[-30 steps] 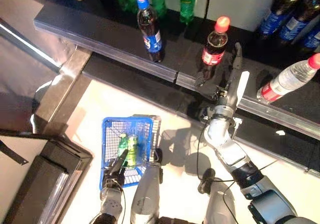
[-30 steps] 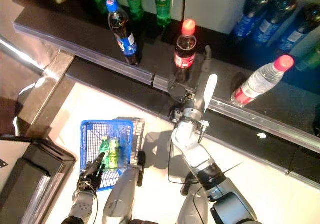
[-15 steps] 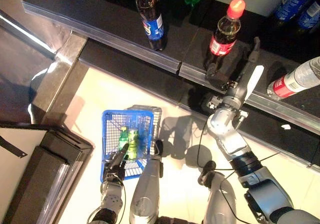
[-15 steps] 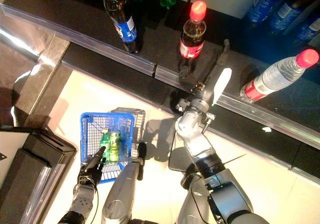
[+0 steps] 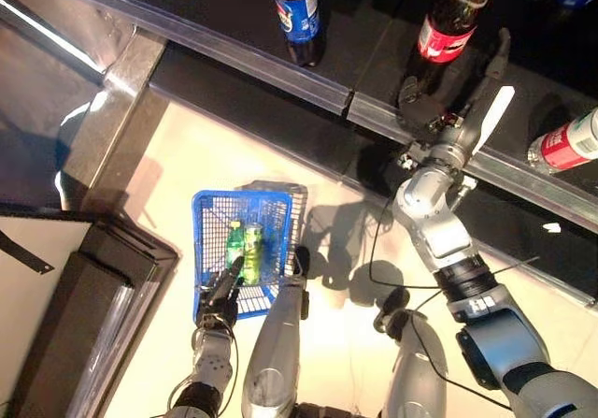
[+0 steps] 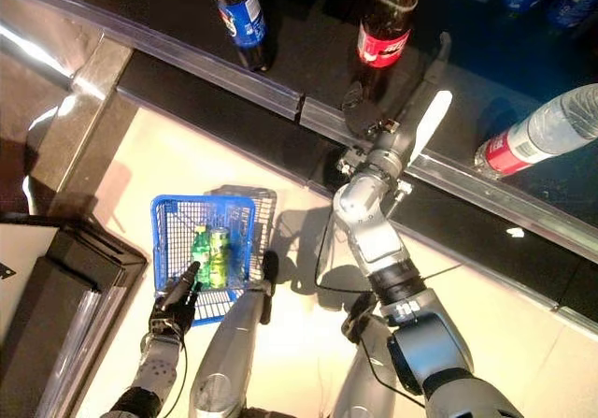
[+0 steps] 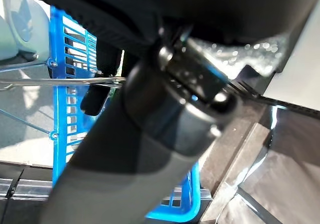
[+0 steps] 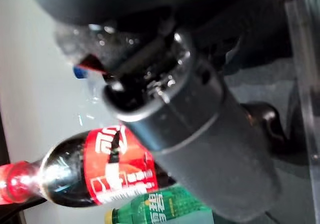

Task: Pick up the drink and place into the basket.

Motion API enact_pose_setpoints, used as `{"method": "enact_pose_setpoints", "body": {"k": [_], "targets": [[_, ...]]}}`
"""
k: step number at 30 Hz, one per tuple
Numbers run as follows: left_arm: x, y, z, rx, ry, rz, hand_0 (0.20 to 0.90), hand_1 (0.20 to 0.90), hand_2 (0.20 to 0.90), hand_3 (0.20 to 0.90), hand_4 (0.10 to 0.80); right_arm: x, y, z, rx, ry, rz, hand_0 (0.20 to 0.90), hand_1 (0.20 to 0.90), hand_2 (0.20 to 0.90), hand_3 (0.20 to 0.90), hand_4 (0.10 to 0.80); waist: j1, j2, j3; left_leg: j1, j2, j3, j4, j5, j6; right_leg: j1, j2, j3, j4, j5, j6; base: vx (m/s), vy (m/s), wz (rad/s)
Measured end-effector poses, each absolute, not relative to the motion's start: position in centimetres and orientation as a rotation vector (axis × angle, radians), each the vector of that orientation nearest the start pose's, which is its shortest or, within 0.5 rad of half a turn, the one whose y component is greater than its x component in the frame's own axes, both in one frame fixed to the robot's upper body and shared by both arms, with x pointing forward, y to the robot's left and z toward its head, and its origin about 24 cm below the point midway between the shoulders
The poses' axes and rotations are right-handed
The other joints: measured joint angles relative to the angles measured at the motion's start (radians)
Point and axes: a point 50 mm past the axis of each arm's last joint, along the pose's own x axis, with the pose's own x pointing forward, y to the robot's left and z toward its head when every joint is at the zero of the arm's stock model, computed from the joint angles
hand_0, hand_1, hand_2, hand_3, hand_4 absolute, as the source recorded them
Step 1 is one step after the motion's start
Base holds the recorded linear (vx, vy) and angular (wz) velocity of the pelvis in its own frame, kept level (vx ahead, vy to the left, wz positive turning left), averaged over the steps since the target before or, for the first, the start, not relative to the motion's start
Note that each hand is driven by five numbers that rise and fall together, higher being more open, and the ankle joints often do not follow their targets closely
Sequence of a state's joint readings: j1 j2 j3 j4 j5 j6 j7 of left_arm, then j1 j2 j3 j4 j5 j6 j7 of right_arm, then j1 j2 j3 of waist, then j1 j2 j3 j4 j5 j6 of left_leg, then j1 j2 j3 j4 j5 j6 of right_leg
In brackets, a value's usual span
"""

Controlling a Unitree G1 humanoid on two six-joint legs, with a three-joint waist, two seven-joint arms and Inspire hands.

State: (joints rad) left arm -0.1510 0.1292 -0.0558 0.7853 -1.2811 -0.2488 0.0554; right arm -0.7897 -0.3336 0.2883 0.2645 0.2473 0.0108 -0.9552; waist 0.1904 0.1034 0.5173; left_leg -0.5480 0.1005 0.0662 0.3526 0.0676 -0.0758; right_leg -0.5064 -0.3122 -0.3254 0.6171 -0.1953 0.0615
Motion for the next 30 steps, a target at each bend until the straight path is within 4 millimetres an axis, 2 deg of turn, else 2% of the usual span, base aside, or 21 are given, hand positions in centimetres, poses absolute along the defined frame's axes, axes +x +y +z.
{"method": "enact_pose_setpoints", "body": {"k": [4, 12, 15, 22, 23, 24, 30], "targets": [[23.4, 19.8, -8.0, -1.006, 0.362, 0.547, 0.3, 0.3, 0.3, 0.2, 0.1, 35.5, -14.0, 22.0, -0.012, -0.506, -0.519, 0.9, 0.9, 0.9, 0.9, 0.8, 0.002, -0.002, 0.001, -0.015, -0.003, -0.003, 0.002, 0.001, 0.001, -0.016, -0.003, -0.001, 0.006, 0.0, 0.0, 0.004, 0.005, 0.02], [23.5, 19.9, -7.8, -1.005, 0.355, 0.54, 0.3, 0.3, 0.3, 0.2, 0.1, 35.7, -13.7, 22.2, 0.002, -0.49, -0.446, 0.9, 0.9, 0.9, 0.9, 0.8, 0.006, -0.005, 0.003, -0.017, -0.004, -0.005, 0.001, 0.002, 0.0, -0.018, -0.003, -0.002, 0.008, 0.0, 0.0, 0.0, 0.0, 0.0], [23.7, 20.0, -7.7, -0.998, 0.352, 0.534, 0.3, 0.3, 0.3, 0.2, 0.1, 36.0, -14.0, 22.4, 0.007, -0.479, -0.444, 0.9, 0.9, 0.9, 0.9, 0.8, 0.006, -0.009, 0.005, -0.017, -0.005, -0.009, 0.0, 0.011, -0.001, -0.02, -0.004, -0.004, 0.016, 0.002, 0.005, 0.055, -0.023, 0.02], [23.7, 20.2, -7.7, -0.995, 0.354, 0.53, 0.3, 0.3, 0.3, 0.2, 0.1, 37.3, -14.8, 23.2, 0.037, -0.432, -0.463, 0.9, 0.9, 0.9, 0.9, 0.8, 0.011, -0.012, 0.006, -0.013, -0.004, -0.024, 0.001, 0.014, 0.0, -0.011, -0.007, -0.016, 0.03, -0.008, -0.01, 0.019, -0.019, 0.05], [23.7, 20.2, -7.7, -0.995, 0.356, 0.53, 0.3, 0.3, 0.3, 0.2, 0.1, 37.4, -14.9, 23.3, 0.038, -0.428, -0.468, 0.827, 0.827, 0.827, 0.815, 0.715, 0.013, -0.012, 0.006, -0.013, -0.004, -0.024, 0.001, 0.015, 0.001, -0.011, -0.007, -0.016, 0.03, -0.008, -0.011, 0.0, 0.0, 0.0], [23.7, 20.2, -7.7, -0.995, 0.357, 0.528, 0.3, 0.3, 0.3, 0.2, 0.1, 37.6, -15.1, 23.4, 0.034, -0.423, -0.477, 0.3, 0.3, 0.3, 0.2, 0.1, 0.015, -0.012, 0.006, -0.013, -0.004, -0.024, 0.003, 0.015, 0.001, -0.011, -0.008, -0.016, 0.032, -0.007, -0.011, 0.0, 0.0, 0.0], [23.8, 20.1, -7.7, -0.998, 0.365, 0.519, 0.3, 0.3, 0.3, 0.2, 0.1, 38.4, -16.8, 24.2, 0.038, -0.399, -0.527, 0.3, 0.3, 0.3, 0.2, 0.1, 0.024, -0.012, 0.006, -0.02, -0.007, -0.027, 0.016, 0.012, -0.002, -0.016, -0.019, -0.016, 0.043, -0.008, -0.011, 0.0, 0.0, 0.0]]}}
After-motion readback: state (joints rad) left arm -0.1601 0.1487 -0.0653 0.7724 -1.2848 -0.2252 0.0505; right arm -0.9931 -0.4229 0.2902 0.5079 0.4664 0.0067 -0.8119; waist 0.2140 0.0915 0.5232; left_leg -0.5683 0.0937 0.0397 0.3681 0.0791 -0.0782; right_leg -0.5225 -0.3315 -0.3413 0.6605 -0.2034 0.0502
